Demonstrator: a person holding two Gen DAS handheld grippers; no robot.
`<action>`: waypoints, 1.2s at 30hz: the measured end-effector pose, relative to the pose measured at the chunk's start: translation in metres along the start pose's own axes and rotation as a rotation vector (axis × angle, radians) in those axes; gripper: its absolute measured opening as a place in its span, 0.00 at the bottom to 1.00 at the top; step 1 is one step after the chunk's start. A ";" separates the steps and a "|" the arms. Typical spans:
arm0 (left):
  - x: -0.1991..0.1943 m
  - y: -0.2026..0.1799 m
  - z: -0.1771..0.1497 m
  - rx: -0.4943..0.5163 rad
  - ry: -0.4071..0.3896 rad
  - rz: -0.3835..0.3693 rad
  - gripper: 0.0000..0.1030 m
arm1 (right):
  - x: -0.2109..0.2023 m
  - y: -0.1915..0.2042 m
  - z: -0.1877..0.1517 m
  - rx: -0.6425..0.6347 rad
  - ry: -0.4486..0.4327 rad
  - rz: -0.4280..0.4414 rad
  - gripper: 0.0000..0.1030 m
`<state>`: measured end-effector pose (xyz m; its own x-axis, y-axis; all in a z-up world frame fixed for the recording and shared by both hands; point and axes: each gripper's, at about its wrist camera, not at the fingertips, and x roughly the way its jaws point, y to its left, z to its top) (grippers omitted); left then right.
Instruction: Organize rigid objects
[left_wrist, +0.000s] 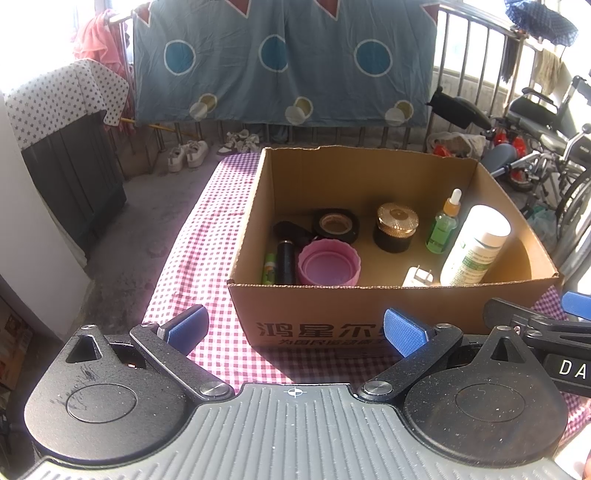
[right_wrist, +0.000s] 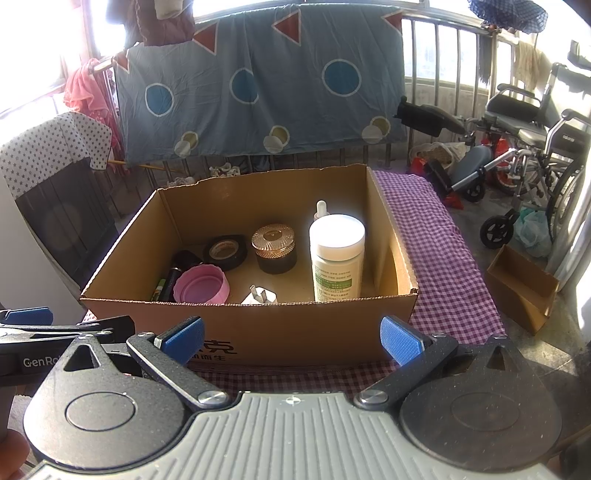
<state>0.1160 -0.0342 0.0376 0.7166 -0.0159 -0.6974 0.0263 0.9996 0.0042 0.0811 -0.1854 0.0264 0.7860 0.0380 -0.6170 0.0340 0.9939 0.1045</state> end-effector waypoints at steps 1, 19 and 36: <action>0.000 0.000 0.000 0.000 -0.001 0.000 0.99 | 0.000 0.000 0.000 0.000 0.000 0.000 1.00; -0.002 0.000 0.001 0.000 0.000 0.003 0.99 | -0.003 0.002 0.001 -0.003 -0.001 -0.003 1.00; -0.003 0.000 0.001 -0.003 0.001 0.003 0.98 | -0.005 0.005 0.003 -0.004 -0.001 -0.005 1.00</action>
<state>0.1150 -0.0339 0.0403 0.7161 -0.0126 -0.6979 0.0219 0.9998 0.0045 0.0791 -0.1811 0.0327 0.7864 0.0333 -0.6168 0.0350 0.9945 0.0984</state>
